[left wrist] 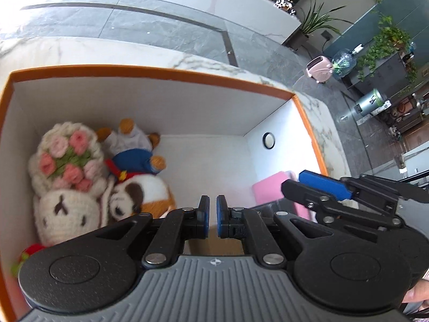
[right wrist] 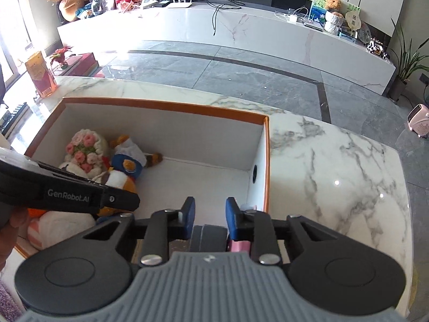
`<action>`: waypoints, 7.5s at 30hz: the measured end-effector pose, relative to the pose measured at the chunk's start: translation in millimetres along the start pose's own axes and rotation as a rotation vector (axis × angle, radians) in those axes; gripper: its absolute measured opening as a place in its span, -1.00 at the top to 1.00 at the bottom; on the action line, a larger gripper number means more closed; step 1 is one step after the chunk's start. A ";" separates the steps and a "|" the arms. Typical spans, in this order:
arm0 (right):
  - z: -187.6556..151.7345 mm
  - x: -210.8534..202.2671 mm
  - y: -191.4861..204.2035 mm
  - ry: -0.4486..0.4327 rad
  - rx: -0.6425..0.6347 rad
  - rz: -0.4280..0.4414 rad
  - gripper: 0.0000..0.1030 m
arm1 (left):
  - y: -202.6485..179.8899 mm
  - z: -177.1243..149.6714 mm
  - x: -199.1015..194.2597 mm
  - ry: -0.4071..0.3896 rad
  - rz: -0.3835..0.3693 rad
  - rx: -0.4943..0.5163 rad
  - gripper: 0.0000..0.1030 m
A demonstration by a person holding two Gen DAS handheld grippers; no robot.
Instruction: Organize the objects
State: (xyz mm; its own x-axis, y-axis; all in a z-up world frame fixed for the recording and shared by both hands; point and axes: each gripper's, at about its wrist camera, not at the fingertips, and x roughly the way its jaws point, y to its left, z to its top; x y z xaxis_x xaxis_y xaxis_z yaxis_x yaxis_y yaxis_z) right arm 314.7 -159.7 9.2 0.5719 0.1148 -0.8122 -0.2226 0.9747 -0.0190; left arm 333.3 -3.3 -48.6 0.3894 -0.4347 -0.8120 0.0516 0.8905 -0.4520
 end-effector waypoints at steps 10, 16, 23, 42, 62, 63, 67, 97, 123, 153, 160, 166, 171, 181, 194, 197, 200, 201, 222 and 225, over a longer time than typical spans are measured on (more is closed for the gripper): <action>0.5 23.3 2.6 0.098 -0.088 0.016 0.91 | 5.7 -4.6 31.4 0.084 -0.047 -0.040 0.90; -6.9 19.2 -0.1 0.174 -0.081 0.047 0.93 | 5.8 -10.3 33.3 0.162 -0.096 -0.047 0.90; -4.1 9.8 0.0 0.125 -0.089 0.034 0.91 | 5.4 -9.9 26.4 0.100 -0.065 -0.048 0.90; 22.1 37.7 2.7 0.124 -0.234 -0.042 0.96 | 1.1 -1.7 38.3 0.133 -0.102 -0.047 0.90; 13.7 28.2 6.1 0.222 -0.282 -0.027 0.97 | -1.2 -2.5 40.1 0.124 -0.104 -0.061 0.90; 12.6 24.7 6.4 0.210 -0.277 -0.024 0.96 | -1.6 -3.0 38.5 0.117 -0.102 -0.061 0.86; 9.0 4.0 8.0 0.157 -0.253 -0.010 0.96 | -10.0 -5.9 20.8 0.044 -0.080 -0.039 0.76; -217.4 -134.2 -3.6 -0.132 0.193 -0.013 0.76 | -91.9 -197.3 -61.4 -0.147 0.049 0.226 0.42; -251.5 -82.8 -32.8 -0.103 0.376 -0.035 -0.08 | -97.2 -248.5 -5.0 -0.117 0.146 0.289 -0.35; -249.8 -69.6 -28.5 -0.041 0.355 -0.052 -0.02 | -92.9 -234.1 -28.4 -0.104 0.089 0.280 0.97; -250.6 -70.4 -31.7 -0.039 0.379 -0.072 -0.02 | -98.0 -235.1 -23.9 -0.119 0.127 0.295 0.07; -251.0 -70.2 -35.3 -0.037 0.388 -0.067 -0.02 | -103.8 -239.7 -8.6 -0.096 0.166 0.328 0.02; -250.8 -69.6 -36.0 -0.037 0.386 -0.068 -0.02 | -107.9 -245.4 -1.7 -0.103 0.172 0.365 0.00; -251.1 -70.3 -35.0 -0.037 0.385 -0.069 -0.02 | -108.5 -243.4 -11.6 -0.096 0.160 0.375 0.99; -251.2 -72.3 -37.6 -0.045 0.411 -0.088 -0.02 | -104.2 -229.7 -22.9 -0.139 0.119 0.287 0.81; -252.7 -72.7 -41.1 -0.038 0.435 -0.093 -0.02 | -107.8 -225.4 -14.4 -0.143 0.130 0.274 0.52; -253.1 -73.4 -43.1 -0.039 0.449 -0.100 -0.02 | -109.1 -221.0 -6.3 -0.146 0.134 0.248 0.27; -253.5 -73.6 -44.6 -0.038 0.459 -0.103 -0.02 | -108.7 -219.6 -3.9 -0.147 0.135 0.235 0.21; -252.7 -73.5 -48.1 -0.041 0.467 -0.125 -0.03 | -122.1 -196.1 33.7 -0.115 0.191 0.190 -0.03; -251.5 -72.6 -47.1 -0.042 0.455 -0.122 -0.02 | -120.7 -194.6 32.8 -0.105 0.185 0.199 0.00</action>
State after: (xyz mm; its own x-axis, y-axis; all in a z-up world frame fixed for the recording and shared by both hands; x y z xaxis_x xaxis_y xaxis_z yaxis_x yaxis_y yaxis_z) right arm 85.1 -262.2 -77.6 0.6060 -0.0077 -0.7954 0.2117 0.9654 0.1520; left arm 160.9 -151.1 -92.5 0.5017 -0.2558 -0.8264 0.1465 0.9666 -0.2102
